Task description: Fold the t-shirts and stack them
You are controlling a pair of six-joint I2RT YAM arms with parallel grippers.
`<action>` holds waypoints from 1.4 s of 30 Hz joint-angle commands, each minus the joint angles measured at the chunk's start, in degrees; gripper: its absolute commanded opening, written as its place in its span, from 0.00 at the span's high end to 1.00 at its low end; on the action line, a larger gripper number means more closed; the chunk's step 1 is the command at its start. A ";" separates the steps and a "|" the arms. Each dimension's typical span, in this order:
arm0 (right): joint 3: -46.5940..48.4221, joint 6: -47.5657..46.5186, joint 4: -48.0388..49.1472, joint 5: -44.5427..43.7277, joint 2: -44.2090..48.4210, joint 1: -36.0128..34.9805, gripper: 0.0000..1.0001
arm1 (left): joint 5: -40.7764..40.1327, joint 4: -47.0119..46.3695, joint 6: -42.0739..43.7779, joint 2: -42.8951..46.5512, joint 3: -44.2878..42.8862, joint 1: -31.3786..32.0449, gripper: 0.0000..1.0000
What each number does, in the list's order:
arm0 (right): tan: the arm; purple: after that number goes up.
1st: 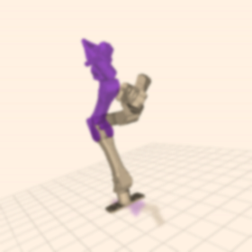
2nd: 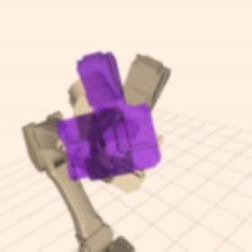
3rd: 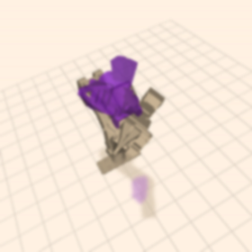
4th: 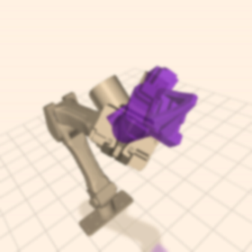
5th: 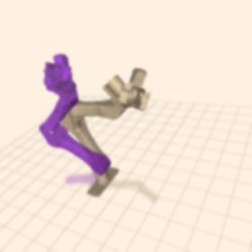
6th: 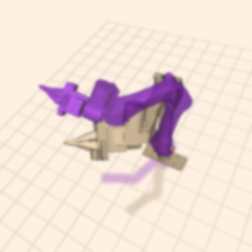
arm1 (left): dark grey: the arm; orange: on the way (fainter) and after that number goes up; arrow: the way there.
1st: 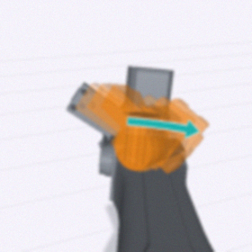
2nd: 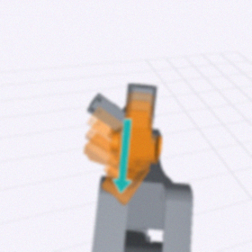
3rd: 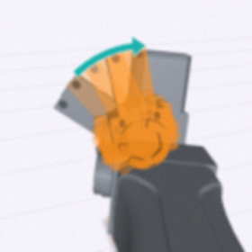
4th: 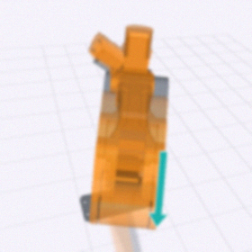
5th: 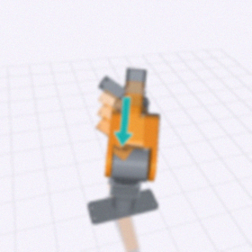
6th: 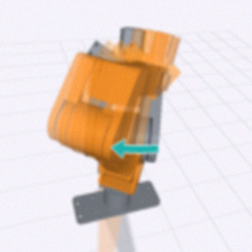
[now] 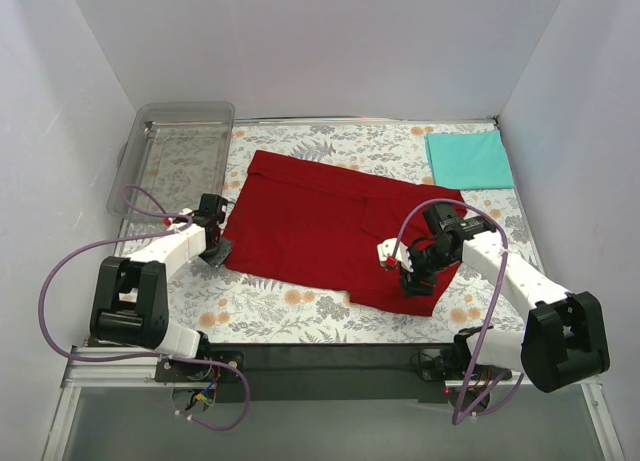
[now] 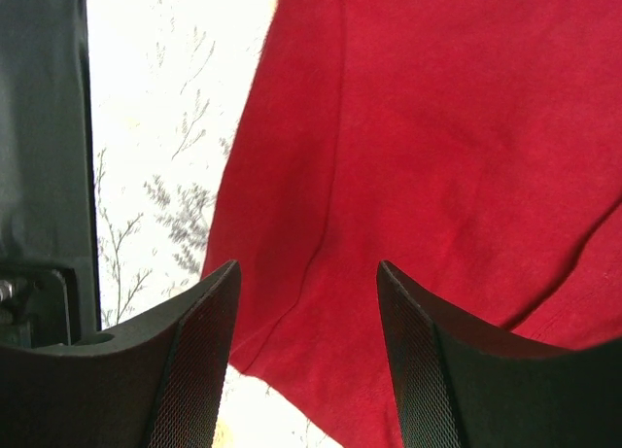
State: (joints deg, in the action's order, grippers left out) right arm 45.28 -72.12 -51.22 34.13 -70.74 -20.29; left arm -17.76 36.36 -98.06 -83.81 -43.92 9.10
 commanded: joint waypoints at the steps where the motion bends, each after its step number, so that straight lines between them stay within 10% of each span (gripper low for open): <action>1: -0.89 -4.95 -3.53 -0.82 2.97 -0.36 0.45 | 2.28 -3.75 3.13 3.11 1.03 -0.40 1.00; 22: -6.34 -1.81 -2.15 -11.63 1.40 -6.16 0.57 | 6.25 -6.65 7.53 6.91 2.00 -0.49 1.00; 28: -6.43 2.50 1.47 -11.98 0.34 -7.13 0.99 | 6.77 -6.74 8.41 6.82 1.30 -0.49 1.00; 42: 10.62 14.97 2.17 -0.64 -8.88 6.40 0.99 | 8.52 -7.97 9.55 4.19 -2.57 -0.49 1.00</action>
State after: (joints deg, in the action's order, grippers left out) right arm 54.46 -62.98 -50.26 30.22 -76.79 -16.12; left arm -10.35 29.91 -89.27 -78.96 -43.31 8.84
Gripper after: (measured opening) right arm 0.020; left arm 0.019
